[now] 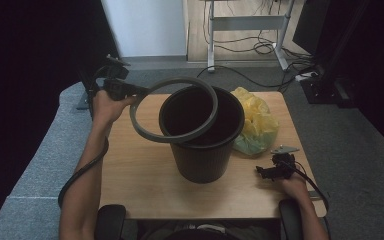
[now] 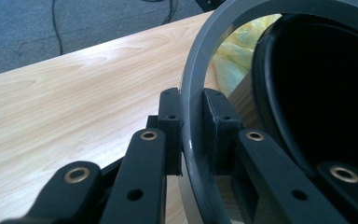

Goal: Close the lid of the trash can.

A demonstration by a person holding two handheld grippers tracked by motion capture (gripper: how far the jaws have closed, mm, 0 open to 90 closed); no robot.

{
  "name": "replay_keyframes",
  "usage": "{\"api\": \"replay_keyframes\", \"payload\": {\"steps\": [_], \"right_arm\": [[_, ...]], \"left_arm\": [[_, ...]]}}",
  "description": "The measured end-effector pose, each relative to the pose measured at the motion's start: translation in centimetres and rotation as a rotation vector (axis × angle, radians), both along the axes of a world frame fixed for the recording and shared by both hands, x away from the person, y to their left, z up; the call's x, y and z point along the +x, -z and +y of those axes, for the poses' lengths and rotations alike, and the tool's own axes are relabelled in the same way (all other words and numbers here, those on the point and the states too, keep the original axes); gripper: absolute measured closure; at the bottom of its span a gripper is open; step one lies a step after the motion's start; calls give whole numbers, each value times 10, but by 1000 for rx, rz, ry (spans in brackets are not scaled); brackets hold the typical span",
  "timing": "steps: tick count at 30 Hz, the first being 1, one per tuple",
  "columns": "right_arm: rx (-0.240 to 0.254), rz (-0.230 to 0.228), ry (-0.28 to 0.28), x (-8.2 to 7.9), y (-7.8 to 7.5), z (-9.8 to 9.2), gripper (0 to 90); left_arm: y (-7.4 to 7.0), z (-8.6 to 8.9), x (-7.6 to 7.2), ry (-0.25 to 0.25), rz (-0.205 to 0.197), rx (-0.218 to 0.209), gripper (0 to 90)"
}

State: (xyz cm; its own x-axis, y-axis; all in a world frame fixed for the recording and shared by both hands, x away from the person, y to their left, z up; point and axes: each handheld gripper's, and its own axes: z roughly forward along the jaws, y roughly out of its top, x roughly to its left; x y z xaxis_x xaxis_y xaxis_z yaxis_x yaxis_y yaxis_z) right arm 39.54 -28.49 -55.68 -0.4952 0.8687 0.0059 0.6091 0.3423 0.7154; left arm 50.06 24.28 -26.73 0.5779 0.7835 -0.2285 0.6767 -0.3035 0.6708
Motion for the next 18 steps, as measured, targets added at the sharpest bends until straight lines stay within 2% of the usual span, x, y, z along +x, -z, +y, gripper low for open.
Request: {"api": "replay_keyframes", "payload": {"steps": [18], "right_arm": [[0,0,0,0,0,0,0]], "left_arm": [[0,-52,7,91,0,-13,782]]}}
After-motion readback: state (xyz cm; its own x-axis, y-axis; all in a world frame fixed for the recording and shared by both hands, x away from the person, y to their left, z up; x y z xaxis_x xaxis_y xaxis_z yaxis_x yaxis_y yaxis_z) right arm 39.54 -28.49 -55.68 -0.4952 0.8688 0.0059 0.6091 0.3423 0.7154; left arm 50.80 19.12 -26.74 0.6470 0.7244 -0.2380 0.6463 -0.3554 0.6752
